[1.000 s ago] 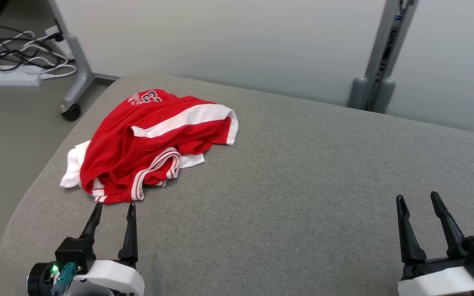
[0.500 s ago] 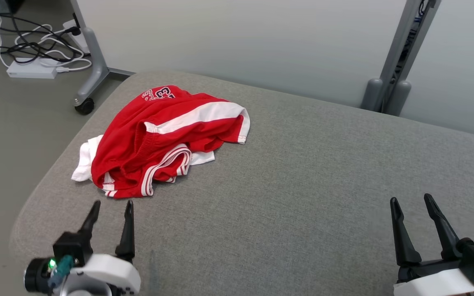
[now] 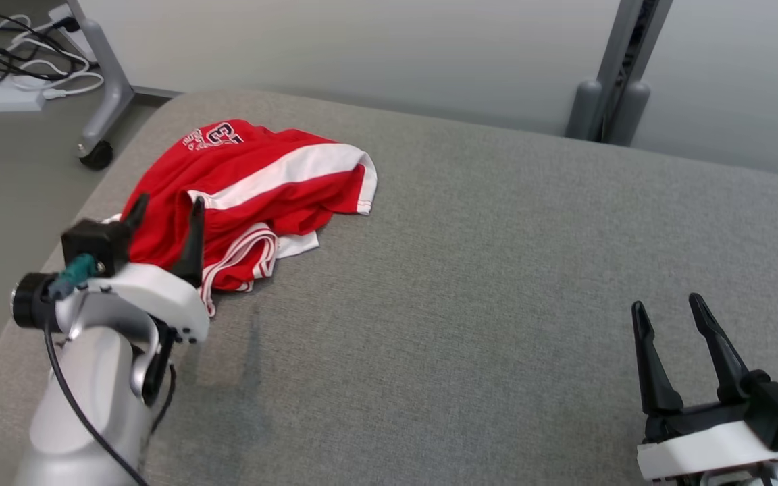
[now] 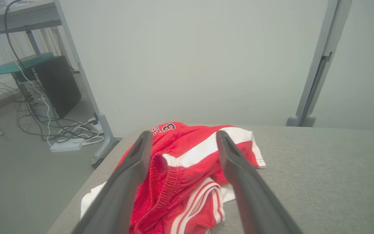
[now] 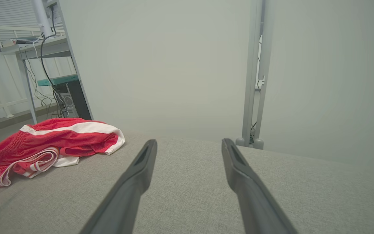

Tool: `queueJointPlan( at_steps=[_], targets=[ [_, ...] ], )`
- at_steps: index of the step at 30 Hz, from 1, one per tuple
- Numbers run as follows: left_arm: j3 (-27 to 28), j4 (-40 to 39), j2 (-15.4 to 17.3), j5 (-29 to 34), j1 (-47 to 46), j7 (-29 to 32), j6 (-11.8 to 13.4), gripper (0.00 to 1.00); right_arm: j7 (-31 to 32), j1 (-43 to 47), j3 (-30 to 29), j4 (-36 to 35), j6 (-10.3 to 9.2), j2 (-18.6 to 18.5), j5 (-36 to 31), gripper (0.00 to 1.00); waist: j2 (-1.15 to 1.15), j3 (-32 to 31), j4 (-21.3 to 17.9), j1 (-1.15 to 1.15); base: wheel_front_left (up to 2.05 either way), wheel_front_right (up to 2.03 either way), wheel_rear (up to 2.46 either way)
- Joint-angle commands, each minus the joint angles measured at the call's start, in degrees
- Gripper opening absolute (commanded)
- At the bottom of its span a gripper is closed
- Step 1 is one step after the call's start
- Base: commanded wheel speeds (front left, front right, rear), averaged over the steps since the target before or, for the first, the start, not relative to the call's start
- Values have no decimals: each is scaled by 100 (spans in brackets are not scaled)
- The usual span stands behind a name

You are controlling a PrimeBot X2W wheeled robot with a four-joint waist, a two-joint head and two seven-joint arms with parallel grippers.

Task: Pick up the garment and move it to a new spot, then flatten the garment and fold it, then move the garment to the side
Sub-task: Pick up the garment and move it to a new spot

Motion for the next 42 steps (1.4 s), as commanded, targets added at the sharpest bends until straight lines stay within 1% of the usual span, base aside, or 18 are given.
queueJointPlan(
  at_steps=[1, 2, 7, 11, 17, 19, 20, 21, 23, 25, 26, 27, 28, 35, 38, 42],
  targets=[
    [11, 201, 65, -64, -257, 81, -29, 100, -15, -122, 29, -37, 8, -35, -34, 100, 0, 204, -151, 0, 0, 0, 0],
    [11, 201, 65, -64, -257, 81, -29, 100, -15, -122, 29, -37, 8, -35, -34, 100, 0, 204, -151, 0, 0, 0, 0],
    [129, 899, 178, -288, -835, 235, -75, 100, -16, -382, 106, -70, 8, -35, -122, 100, 0, 610, -395, 0, 0, 0, 0],
    [261, 1393, 293, -457, -1163, 329, -61, 100, -16, -580, 168, -77, 6, -36, -191, 100, 0, 924, -589, 0, 0, 0, 0],
    [460, 2042, 422, -635, -1547, 388, 147, 100, -16, -836, 198, -107, 5, -36, -265, 100, 0, 1330, -843, 0, 0, 0, 0],
    [466, 2109, 448, -641, -1583, 383, 159, 100, -16, -857, 202, -114, 5, -35, -267, 100, 0, 1366, -862, 0, 0, 0, 0],
    [495, 2221, 472, -674, -1657, 346, 198, 97, -16, -896, 203, -128, 5, -35, -273, 100, 0, 1420, -888, 0, 0, 0, 0],
    [500, 2260, 483, -690, -1682, 315, 209, 84, -16, -903, 206, -132, 5, -35, -271, 100, 0, 1444, -901, 0, 0, 0, 0],
    [508, 2340, 505, -713, -1732, 249, 203, 48, -16, -921, 206, -126, 5, -35, -276, 100, 0, 1476, -917, 0, 0, 0, 0],
    [527, 2373, 499, -756, -1799, 150, 183, 40, -16, -939, 201, -130, 5, -36, -274, 100, 0, 1503, -929, 0, 0, 0, 0],
    [537, 2384, 499, -772, -1833, 97, 169, 32, -16, -944, 200, -133, 5, -36, -269, 100, 0, 1512, -934, 0, 0, 0, 0],
    [546, 2402, 501, -797, -1863, 58, 161, 19, -16, -955, 198, -130, 5, -36, -264, 100, 0, 1517, -938, 0, 0, 0, 0],
    [540, 2415, 507, -814, -1888, 0, 135, 0, -16, -969, 197, -126, 5, -36, -260, 100, 0, 1516, -940, 0, 0, 0, 0],
    [413, 2348, 602, -697, -2051, -373, 108, 0, -16, -953, 174, -82, 5, -36, -190, 100, 0, 1375, -950, 0, 0, 0, 0],
    [306, 2301, 622, -644, -2116, -415, 61, 0, -16, -895, 142, -74, 5, -36, -169, 100, 0, 1251, -951, 0, 0, 0, 0],
    [125, 2185, 561, -604, -2204, -374, -21, 0, -16, -819, 98, -59, 5, -36, -143, 100, 0, 1063, -960, 0, 0, 0, 0]
  ],
)
